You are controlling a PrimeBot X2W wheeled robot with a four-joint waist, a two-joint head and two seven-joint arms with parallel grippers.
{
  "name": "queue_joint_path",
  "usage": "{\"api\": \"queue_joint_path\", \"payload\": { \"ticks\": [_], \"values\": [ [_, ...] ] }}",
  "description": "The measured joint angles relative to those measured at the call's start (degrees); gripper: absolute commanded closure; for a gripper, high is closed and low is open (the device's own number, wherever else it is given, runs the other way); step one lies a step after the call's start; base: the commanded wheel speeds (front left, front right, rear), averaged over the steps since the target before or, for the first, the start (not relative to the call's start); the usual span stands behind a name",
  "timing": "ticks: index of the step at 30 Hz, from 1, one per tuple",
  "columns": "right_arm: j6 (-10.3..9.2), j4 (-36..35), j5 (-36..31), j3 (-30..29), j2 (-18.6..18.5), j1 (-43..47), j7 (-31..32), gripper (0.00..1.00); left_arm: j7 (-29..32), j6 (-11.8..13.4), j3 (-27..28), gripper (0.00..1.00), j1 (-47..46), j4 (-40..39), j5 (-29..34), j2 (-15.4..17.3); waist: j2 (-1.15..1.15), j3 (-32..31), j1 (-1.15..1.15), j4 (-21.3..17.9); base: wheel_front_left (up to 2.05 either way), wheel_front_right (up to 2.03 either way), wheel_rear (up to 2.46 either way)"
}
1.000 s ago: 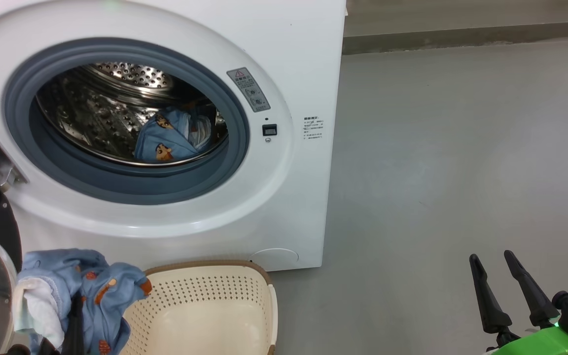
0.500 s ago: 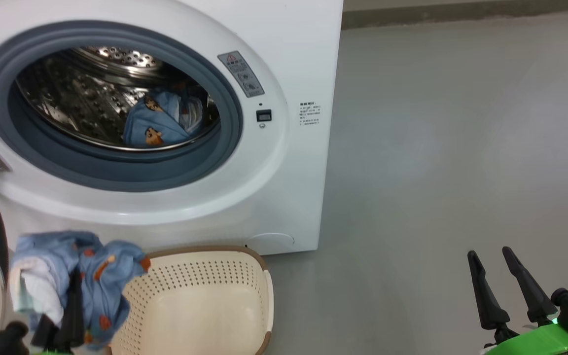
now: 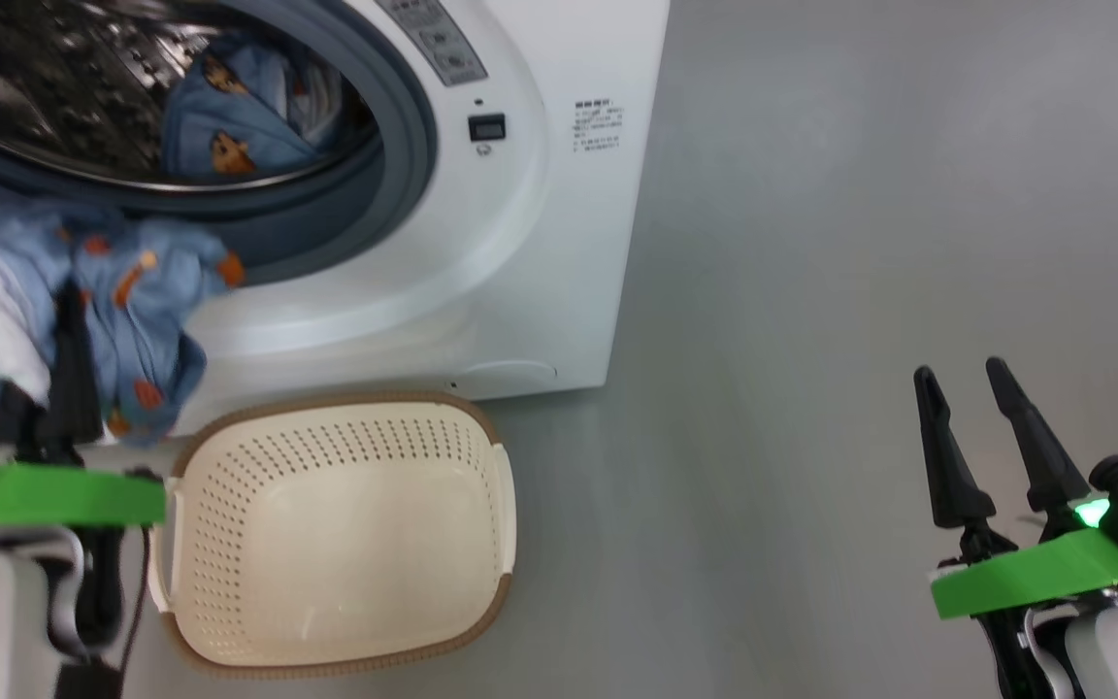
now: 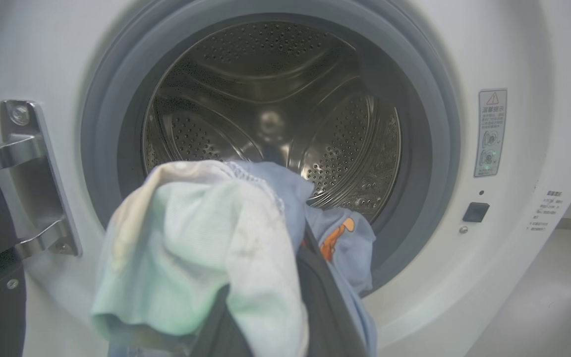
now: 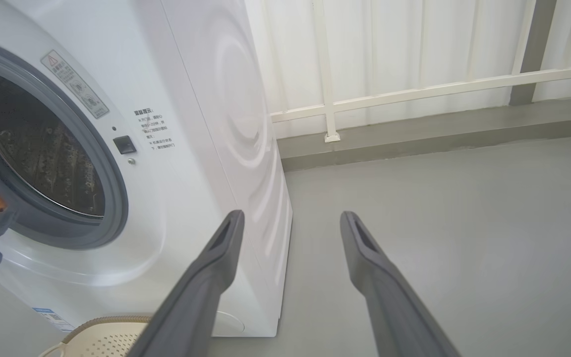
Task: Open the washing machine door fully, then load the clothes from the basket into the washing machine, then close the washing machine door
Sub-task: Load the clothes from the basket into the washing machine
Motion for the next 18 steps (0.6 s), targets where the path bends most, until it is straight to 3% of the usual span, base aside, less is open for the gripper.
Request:
{"api": "queue_joint_path", "payload": {
  "ticks": [18],
  "values": [
    [0.0,-0.4,0.0,1.1,2.0,-9.6,0.0,0.0,-0.3,0.0,0.5,1.0,-29.1,13.8,0.0,3.3,0.0,13.9,0.0,-3.3,0.0,0.0,0.0]
  ]
}}
